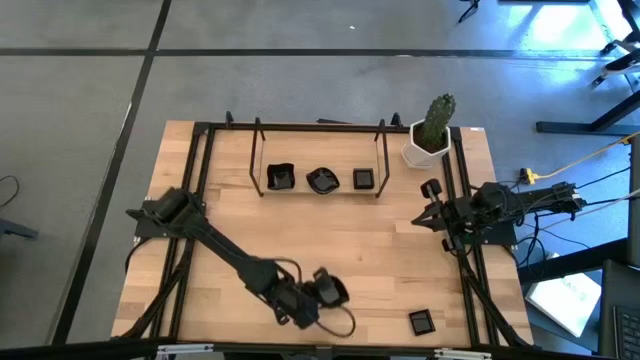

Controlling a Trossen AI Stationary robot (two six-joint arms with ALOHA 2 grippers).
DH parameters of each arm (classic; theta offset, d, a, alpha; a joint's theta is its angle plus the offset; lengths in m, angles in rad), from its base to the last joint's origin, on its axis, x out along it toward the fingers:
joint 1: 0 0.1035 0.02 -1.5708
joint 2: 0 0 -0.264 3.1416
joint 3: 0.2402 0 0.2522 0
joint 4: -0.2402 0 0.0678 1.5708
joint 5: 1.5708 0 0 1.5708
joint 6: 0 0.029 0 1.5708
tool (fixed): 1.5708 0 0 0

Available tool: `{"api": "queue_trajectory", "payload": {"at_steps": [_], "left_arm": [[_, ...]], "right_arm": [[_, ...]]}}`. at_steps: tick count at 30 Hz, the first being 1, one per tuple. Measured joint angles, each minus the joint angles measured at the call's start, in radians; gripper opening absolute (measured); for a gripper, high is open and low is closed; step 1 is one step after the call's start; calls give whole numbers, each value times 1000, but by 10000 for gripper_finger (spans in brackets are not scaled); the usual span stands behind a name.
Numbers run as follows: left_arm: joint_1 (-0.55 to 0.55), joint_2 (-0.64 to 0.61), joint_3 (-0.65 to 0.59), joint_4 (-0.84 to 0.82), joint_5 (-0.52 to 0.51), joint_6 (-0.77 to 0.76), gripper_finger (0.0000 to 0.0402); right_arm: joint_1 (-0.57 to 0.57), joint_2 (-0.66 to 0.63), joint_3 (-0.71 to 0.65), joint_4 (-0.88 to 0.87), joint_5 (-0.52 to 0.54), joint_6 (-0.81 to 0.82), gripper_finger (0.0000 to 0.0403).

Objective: Pick & Place Mini shaped plates
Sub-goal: Stack the black leaf-shaped plate on top of the black leaf-shaped plate on the shelf

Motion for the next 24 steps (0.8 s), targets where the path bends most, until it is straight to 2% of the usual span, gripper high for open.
{"api": "queue_trajectory", "payload": {"at_steps": [6,13,19,24], "left_arm": [[69,-166,0,-61,-37,-86,2],[202,-313,-3,-56,-62,-141,2],[413,-332,-3,-144,-81,-372,2],[527,-260,-28,-211,-109,-374,2]], "right_arm": [[0,0,0,-10,0,0,7],[0,0,0,-10,0,8,19],[0,0,0,-10,2,10,21],[0,0,0,-10,1,10,21]]}}
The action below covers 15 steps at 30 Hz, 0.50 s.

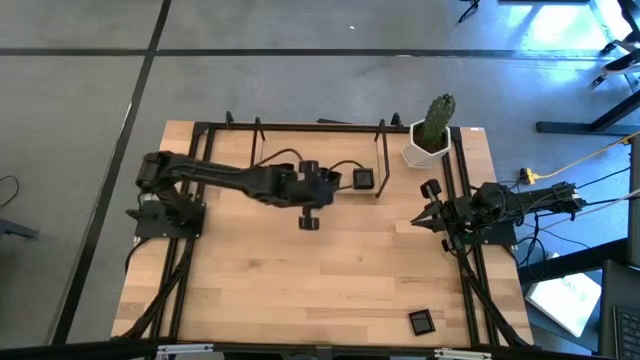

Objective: Pick & Place Mini shaped plates
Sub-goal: Stack the black leaf-shaped plate on top of the black leaf-shaped plate on the shelf

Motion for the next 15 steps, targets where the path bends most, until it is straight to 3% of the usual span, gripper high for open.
{"api": "queue_trajectory", "payload": {"at_steps": [4,15], "left_arm": [[44,45,-49,71,38,59,2],[95,146,-57,73,46,116,2]], "right_arm": [[0,0,0,0,0,0,21],[0,0,0,0,1,-11,21]]}}
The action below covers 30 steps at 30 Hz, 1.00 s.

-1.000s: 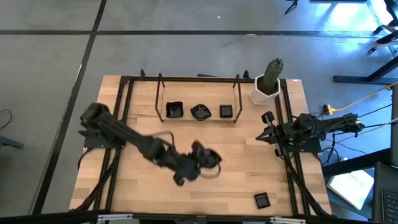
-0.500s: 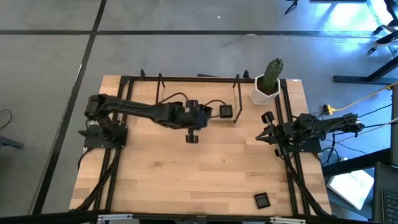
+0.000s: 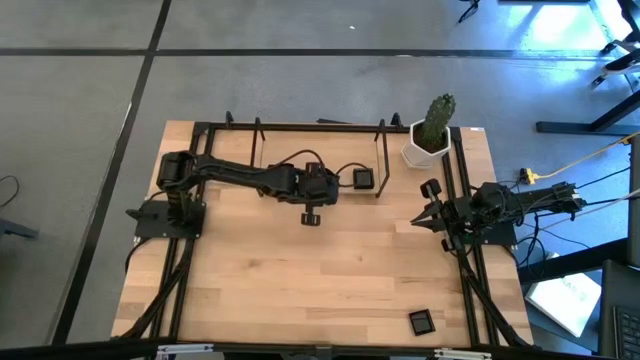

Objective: Pick & Place Mini shaped plates
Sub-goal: Stack the black leaf-shaped plate on top of the black leaf-shaped plate on the shelf, then stack the black square plate on top of the black square plate on the shelf

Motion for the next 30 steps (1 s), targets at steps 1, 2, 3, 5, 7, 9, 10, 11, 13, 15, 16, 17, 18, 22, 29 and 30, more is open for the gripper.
{"api": "queue_trajectory", "payload": {"at_steps": [1,2,3,5,7,9,10,11,13,15,16,17,18,22,29,30], "left_arm": [[2,1,1,4,-5,4,2],[4,3,1,5,-9,9,2],[7,4,1,2,-8,17,3],[9,4,1,2,-8,19,3],[9,4,1,0,0,21,4],[9,4,1,-4,8,33,8],[9,4,1,-4,10,33,12],[9,4,1,-4,10,33,16],[10,4,1,-5,11,35,28],[10,4,1,-5,11,29,43],[10,4,1,-6,13,21,51],[10,4,1,-8,21,12,61],[10,4,1,-10,30,6,72],[9,4,1,-18,31,-1,122],[-8,-2,13,-12,3,-1,195],[-15,-2,21,-25,-4,-1,201]], "right_arm": [[0,0,0,0,0,0,21],[0,0,0,0,0,0,21],[0,0,0,0,0,0,21],[0,0,0,0,0,0,21],[0,0,0,0,0,-3,21],[0,0,0,0,0,-3,21],[0,0,0,0,0,-4,21],[0,0,0,0,0,-4,21],[0,0,0,0,0,-4,21],[0,0,0,0,0,-4,21],[0,0,0,0,0,-4,21],[0,0,0,0,0,-4,21],[0,0,0,0,0,-4,21],[0,0,0,0,0,-4,21],[0,0,0,0,0,-4,21],[0,0,0,0,0,-4,21]]}}
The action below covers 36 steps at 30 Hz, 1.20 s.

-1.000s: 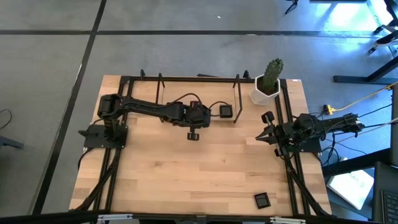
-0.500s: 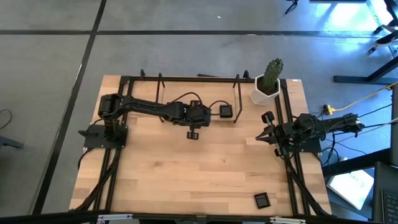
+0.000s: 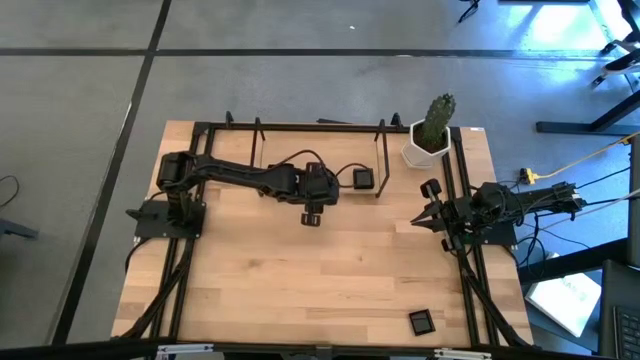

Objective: Pick & Place Mini shaped plates
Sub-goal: Stack the black square plate on top of the black square plate on the shelf

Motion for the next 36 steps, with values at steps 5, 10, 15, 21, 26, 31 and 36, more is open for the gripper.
{"api": "queue_trajectory", "payload": {"at_steps": [5,10,15,21,26,31,36], "left_arm": [[-52,-15,51,-83,22,31,215],[-138,-115,50,-153,61,-11,206],[-215,-285,-114,-85,-28,-85,173],[-213,-655,-534,258,-147,-130,100],[-194,-940,-883,690,26,-63,16],[-193,-1095,-1139,1145,68,-51,4],[-192,-1145,-1269,1330,81,-52,3]], "right_arm": [[0,0,0,-1,-1,1,21],[0,0,0,-14,0,0,21],[0,0,0,-19,1,3,21],[0,0,0,-26,1,9,21],[0,0,0,-35,5,7,21],[0,0,0,-41,9,-4,21],[0,0,0,-64,9,-30,21]]}}
